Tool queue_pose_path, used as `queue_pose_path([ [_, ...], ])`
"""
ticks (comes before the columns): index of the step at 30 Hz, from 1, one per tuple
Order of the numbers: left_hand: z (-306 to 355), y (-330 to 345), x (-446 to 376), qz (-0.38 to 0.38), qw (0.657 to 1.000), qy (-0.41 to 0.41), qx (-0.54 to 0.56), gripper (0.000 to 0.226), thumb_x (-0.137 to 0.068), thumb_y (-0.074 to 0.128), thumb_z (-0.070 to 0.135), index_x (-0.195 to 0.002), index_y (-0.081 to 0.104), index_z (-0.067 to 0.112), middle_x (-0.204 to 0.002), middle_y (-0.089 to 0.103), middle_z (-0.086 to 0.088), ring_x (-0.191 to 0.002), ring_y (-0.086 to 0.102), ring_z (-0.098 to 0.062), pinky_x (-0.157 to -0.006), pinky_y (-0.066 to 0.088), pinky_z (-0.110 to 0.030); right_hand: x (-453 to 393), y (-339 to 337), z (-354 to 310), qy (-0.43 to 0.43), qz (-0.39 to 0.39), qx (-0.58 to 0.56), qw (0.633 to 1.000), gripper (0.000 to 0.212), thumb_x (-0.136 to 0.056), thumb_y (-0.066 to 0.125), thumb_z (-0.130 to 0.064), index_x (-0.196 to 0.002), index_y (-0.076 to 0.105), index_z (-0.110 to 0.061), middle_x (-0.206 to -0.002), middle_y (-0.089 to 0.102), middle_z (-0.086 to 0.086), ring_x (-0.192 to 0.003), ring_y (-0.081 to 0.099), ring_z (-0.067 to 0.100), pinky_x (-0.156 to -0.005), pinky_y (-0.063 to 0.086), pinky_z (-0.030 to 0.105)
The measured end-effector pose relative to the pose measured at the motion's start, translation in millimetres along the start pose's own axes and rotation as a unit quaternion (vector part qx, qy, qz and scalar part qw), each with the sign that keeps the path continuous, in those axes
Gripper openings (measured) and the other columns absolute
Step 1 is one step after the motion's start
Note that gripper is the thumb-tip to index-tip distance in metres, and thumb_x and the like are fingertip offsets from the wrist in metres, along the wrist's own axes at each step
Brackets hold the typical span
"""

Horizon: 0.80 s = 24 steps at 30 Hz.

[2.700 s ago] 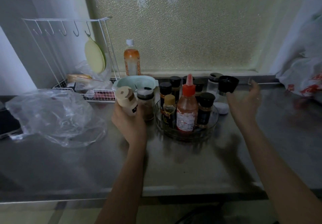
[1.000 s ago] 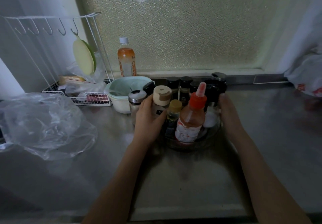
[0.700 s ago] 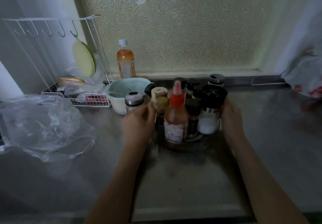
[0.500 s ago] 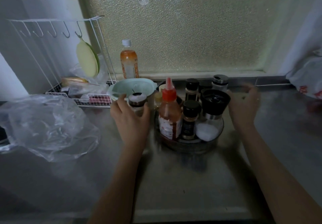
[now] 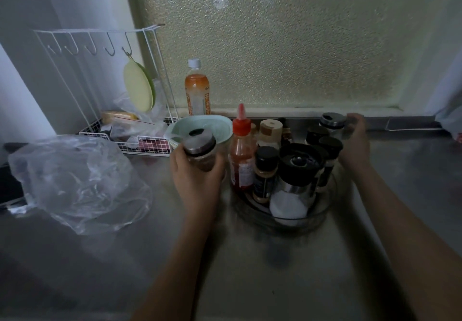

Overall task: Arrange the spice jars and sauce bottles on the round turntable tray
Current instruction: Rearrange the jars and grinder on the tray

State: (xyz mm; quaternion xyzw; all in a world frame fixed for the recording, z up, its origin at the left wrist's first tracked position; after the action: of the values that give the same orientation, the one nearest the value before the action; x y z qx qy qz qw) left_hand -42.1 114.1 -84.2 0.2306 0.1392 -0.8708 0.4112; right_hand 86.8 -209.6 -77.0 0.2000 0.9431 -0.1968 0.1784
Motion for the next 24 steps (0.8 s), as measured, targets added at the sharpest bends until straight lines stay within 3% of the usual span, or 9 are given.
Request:
queue_pose_path([
  [2, 7.2, -11.0, 4.0, 0.026, 0.999, 0.005, 0.03, 0.055, -0.066, 0.071, 0.046, -0.112, 0.054, 0.022, -0.106, 0.053, 0.008, -0.1, 0.06, -0.022, -0.081, 0.053, -0.05, -3.4, 4.3, -3.7, 0.003, -0.036, -0.007, 0.999, 0.069, -0.077, 0.065, -0.019, -0.139, 0.035, -0.009, -0.118, 0.053, 0.011, -0.105, 0.051, 0.021, -0.069, 0.036, 0.002],
  [5, 20.7, -18.3, 16.2, 0.013, 0.999, 0.017, 0.043, 0.05, -0.066, 0.071, 0.045, -0.108, 0.053, 0.024, -0.103, 0.056, 0.005, -0.093, 0.063, -0.026, -0.075, 0.055, -0.049, -4.6, 9.2, -7.7, -0.003, -0.075, 0.01, 0.997, 0.077, -0.065, 0.06, -0.041, -0.133, 0.04, -0.01, -0.126, 0.054, 0.014, -0.108, 0.049, 0.02, -0.085, 0.037, 0.021],
  [9, 45.4, -10.7, 27.3, -0.058, 0.997, 0.047, 0.03, 0.058, -0.068, 0.077, 0.037, -0.11, 0.052, 0.005, -0.104, 0.061, -0.011, -0.095, 0.061, -0.02, -0.076, 0.044, -0.008, 0.0, 6.4, -16.8, 0.004, -0.025, -0.013, 1.0, 0.087, -0.053, 0.037, -0.06, -0.118, 0.043, -0.003, -0.105, 0.054, 0.011, -0.094, 0.05, 0.022, -0.081, 0.038, 0.036],
  [12, 55.9, -4.8, 30.9, -0.1, 0.993, 0.056, 0.022, 0.047, -0.077, 0.075, 0.02, -0.111, 0.053, -0.002, -0.104, 0.061, -0.008, -0.089, 0.058, -0.002, -0.07, 0.034, 0.006, 6.4, -0.8, -15.9, -0.016, 0.016, 0.024, 0.999, 0.063, -0.068, 0.057, -0.046, -0.113, 0.041, -0.004, -0.097, 0.053, 0.008, -0.091, 0.057, 0.029, -0.071, 0.037, 0.03],
  [14, 57.3, 0.7, 30.3, -0.12, 0.988, 0.07, 0.074, 0.043, -0.08, 0.069, 0.025, -0.112, 0.045, 0.007, -0.102, 0.054, 0.001, -0.093, 0.054, 0.007, -0.077, 0.039, 0.0, 5.6, -21.4, -18.3, -0.028, 0.098, 0.011, 0.995, 0.058, -0.074, 0.07, -0.032, -0.12, 0.042, -0.008, -0.102, 0.056, 0.007, -0.096, 0.058, 0.024, -0.073, 0.037, 0.021],
  [15, 52.8, 5.7, 29.5, -0.133, 0.984, 0.067, 0.097, 0.044, -0.081, 0.063, 0.032, -0.114, 0.04, 0.014, -0.104, 0.052, -0.001, -0.1, 0.054, 0.003, -0.084, 0.044, -0.01, 2.8, -35.1, -24.9, -0.037, 0.138, -0.015, 0.99, 0.061, -0.074, 0.072, -0.03, -0.124, 0.043, -0.01, -0.108, 0.056, 0.006, -0.098, 0.056, 0.019, -0.077, 0.04, 0.018],
  [18, 33.6, 23.0, 26.8, -0.168, 0.979, 0.07, 0.089, 0.045, -0.082, 0.056, 0.049, -0.117, 0.037, 0.029, -0.114, 0.05, -0.016, -0.109, 0.053, -0.027, -0.09, 0.048, -0.05, -9.3, -77.6, -62.0, -0.088, 0.195, -0.071, 0.974, 0.056, -0.07, 0.07, -0.039, -0.118, 0.053, -0.017, -0.112, 0.057, 0.0, -0.104, 0.058, 0.015, -0.094, 0.049, 0.03],
  [21, 26.6, 30.2, 25.4, -0.195, 0.975, 0.053, 0.098, 0.05, -0.081, 0.055, 0.05, -0.118, 0.041, 0.018, -0.114, 0.051, -0.019, -0.107, 0.053, -0.029, -0.092, 0.045, -0.054, -8.5, -86.0, -106.5, -0.101, 0.083, -0.093, 0.987, 0.037, -0.075, 0.071, -0.037, -0.108, 0.054, -0.028, -0.108, 0.058, -0.005, -0.103, 0.062, 0.015, -0.08, 0.059, 0.037],
  [24, 24.3, 33.7, 24.1, -0.244, 0.959, 0.019, 0.143, 0.045, -0.08, 0.06, 0.045, -0.116, 0.046, 0.023, -0.117, 0.053, -0.018, -0.11, 0.055, -0.028, -0.094, 0.047, -0.052, 7.8, -55.3, -139.1, -0.137, -0.035, -0.032, 0.989, 0.039, -0.077, 0.074, -0.033, -0.111, 0.059, -0.019, -0.103, 0.058, -0.003, -0.094, 0.058, 0.01, -0.077, 0.055, 0.025],
])
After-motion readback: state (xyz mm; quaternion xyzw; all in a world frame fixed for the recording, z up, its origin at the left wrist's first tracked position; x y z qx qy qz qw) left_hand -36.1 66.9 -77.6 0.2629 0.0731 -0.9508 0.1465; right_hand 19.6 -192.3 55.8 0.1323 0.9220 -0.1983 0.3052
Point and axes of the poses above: each hand's wrist, its own x-axis away from the middle knuckle, its own y-axis out of the palm, z = x × y, the point moved 5 cm from there along -x, towards the middle knuckle
